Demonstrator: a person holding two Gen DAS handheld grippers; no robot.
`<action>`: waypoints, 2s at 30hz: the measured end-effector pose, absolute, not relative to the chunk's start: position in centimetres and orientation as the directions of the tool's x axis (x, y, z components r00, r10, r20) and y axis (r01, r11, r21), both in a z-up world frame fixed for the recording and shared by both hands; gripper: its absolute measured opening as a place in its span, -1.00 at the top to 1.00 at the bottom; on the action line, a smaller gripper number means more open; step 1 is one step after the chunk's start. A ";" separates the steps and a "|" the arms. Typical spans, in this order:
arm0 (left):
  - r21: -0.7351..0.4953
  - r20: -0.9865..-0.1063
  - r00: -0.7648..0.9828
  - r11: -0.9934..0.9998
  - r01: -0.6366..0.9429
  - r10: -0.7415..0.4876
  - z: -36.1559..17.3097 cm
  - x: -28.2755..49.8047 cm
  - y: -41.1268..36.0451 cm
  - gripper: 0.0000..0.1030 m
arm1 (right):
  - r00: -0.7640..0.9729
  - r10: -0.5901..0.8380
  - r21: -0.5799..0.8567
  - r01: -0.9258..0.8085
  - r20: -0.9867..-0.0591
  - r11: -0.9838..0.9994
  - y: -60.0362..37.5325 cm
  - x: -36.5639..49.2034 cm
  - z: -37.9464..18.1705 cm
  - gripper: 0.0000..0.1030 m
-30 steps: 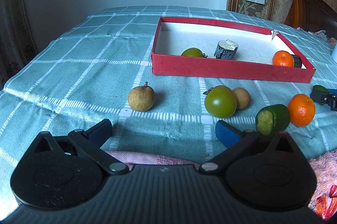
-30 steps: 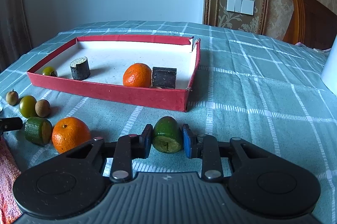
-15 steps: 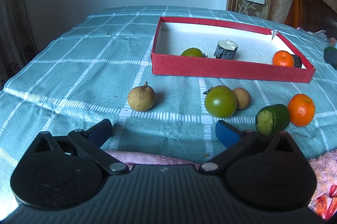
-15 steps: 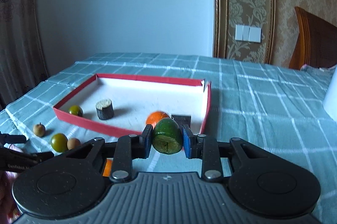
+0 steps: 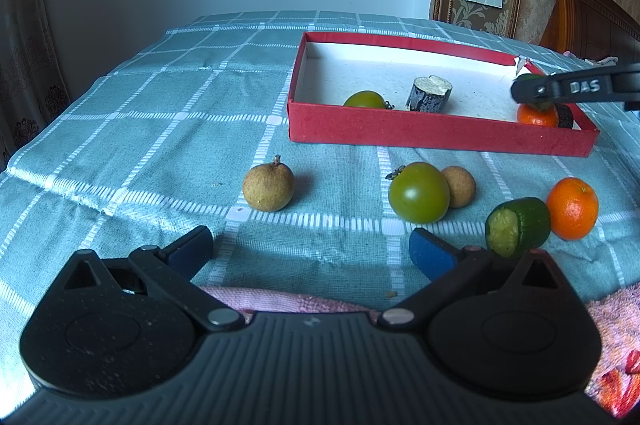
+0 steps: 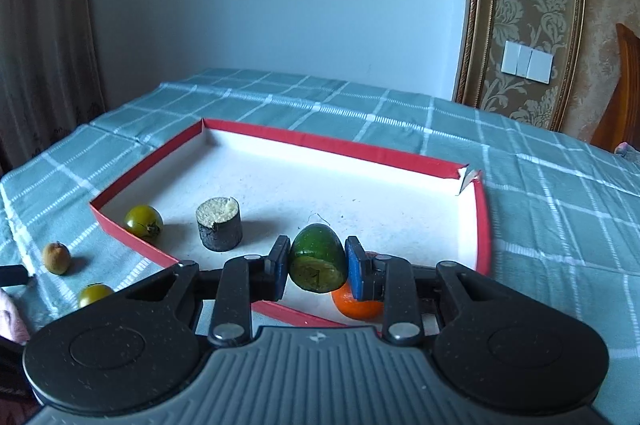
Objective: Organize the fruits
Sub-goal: 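Carry the cucumber slice into the red tray and open the right gripper, then withdraw the right gripper from the tray back over the fruits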
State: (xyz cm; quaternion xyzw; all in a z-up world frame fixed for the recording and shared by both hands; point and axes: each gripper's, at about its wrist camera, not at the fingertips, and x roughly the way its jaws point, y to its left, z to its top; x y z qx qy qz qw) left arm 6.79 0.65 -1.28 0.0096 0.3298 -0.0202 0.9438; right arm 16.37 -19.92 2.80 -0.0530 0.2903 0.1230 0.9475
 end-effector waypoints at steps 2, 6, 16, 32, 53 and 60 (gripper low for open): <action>0.005 -0.623 0.782 0.999 0.044 -0.032 -1.3 6.8 0.7 -1.00 | 0.795 0.198 -0.031 -0.263 -0.574 0.964 -19.8 16.9 2.2 0.44; 0.005 -0.623 0.782 0.999 0.044 -0.032 -1.3 6.8 0.6 -1.00 | 0.798 0.206 -0.025 -0.266 -0.566 0.964 -20.1 16.9 2.1 0.35; 0.005 -0.623 0.782 0.999 0.044 -0.032 -1.3 6.8 0.6 -1.00 | 0.867 0.159 0.059 -0.149 -0.472 0.987 -25.6 9.5 3.7 -0.43; 0.003 -0.618 0.786 0.999 0.042 -0.031 -1.3 6.7 0.7 -1.00 | 0.810 0.076 0.158 0.022 -0.582 0.987 -30.0 6.7 -1.1 -0.84; 0.080 -0.292 0.956 0.997 0.007 0.017 4.0 2.2 -0.5 -0.85 | 0.788 0.043 0.083 0.011 -0.614 0.996 -29.0 7.2 -1.1 -0.97; 0.058 -0.372 0.926 0.997 -0.042 0.060 3.2 5.3 0.6 -0.73 | 0.789 0.045 0.087 0.010 -0.613 0.996 -29.0 7.1 -1.0 -0.97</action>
